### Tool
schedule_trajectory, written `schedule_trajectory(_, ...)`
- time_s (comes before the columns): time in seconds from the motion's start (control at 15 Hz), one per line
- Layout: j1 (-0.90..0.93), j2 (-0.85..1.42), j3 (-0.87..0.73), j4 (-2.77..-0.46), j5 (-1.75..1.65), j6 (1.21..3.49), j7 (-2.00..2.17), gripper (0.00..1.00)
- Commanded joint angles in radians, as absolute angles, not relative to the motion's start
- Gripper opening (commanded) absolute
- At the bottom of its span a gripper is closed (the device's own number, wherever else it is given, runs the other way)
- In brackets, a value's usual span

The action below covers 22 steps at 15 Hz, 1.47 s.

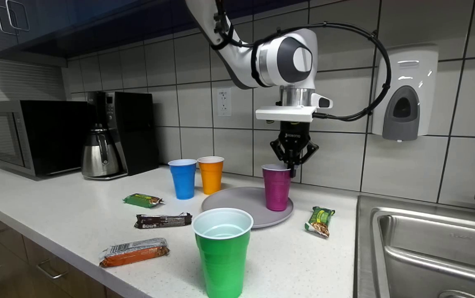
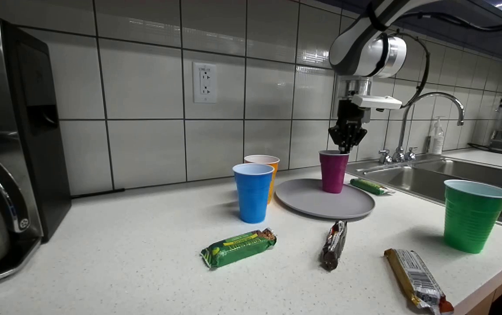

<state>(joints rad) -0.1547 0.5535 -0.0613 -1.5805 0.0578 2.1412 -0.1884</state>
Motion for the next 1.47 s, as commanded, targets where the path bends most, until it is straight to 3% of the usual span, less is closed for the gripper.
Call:
schedule_trajectory(0.0, -0.169, 0.545, -0.047, -1.563, 0.061, 2.108, -0.215, 0.01)
schedule_trajectory(1.4, -0.214, 0.533, -0.046, -1.511, 0.082, 2.112, -0.268, 0.01)
